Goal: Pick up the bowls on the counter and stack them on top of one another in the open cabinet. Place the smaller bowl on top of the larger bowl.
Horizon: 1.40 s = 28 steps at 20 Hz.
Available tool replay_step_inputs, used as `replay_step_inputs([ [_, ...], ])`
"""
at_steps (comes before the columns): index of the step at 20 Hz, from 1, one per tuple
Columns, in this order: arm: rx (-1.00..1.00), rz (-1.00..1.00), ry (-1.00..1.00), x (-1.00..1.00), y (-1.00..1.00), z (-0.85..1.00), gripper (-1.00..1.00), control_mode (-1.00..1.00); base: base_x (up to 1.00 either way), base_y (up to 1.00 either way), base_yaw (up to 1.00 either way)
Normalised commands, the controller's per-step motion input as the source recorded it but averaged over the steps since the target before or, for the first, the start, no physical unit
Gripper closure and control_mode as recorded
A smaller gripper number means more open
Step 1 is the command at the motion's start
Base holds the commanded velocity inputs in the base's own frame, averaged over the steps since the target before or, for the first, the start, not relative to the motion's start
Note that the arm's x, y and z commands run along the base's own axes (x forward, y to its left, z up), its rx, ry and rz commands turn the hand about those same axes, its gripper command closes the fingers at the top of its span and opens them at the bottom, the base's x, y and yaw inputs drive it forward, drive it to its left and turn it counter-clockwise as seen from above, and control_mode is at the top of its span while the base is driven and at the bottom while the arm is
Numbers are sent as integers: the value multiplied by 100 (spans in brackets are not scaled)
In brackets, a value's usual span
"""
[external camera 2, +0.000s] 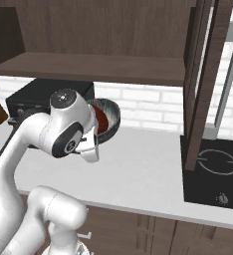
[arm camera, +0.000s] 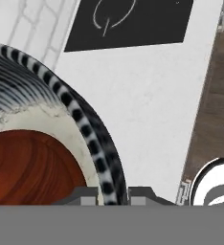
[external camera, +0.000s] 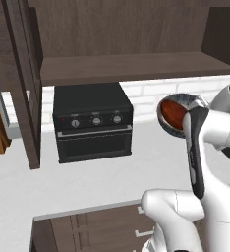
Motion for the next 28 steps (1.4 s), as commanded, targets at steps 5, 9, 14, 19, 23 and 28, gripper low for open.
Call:
replay_step_inputs([
  [5,0,0,-28,-27,17,100,100,-100,0,0,0],
  [9,0,-1,-15,-16,18,100,100,-100,0,0,0],
  [14,0,0,0,12,17,99,100,-100,0,0,0],
  [19,0,0,-1,29,17,80,100,-100,0,0,0],
  [23,0,0,-10,47,8,36,100,-100,0,0,0],
  [28,0,-1,-1,77,8,17,100,-100,0,0,0],
])
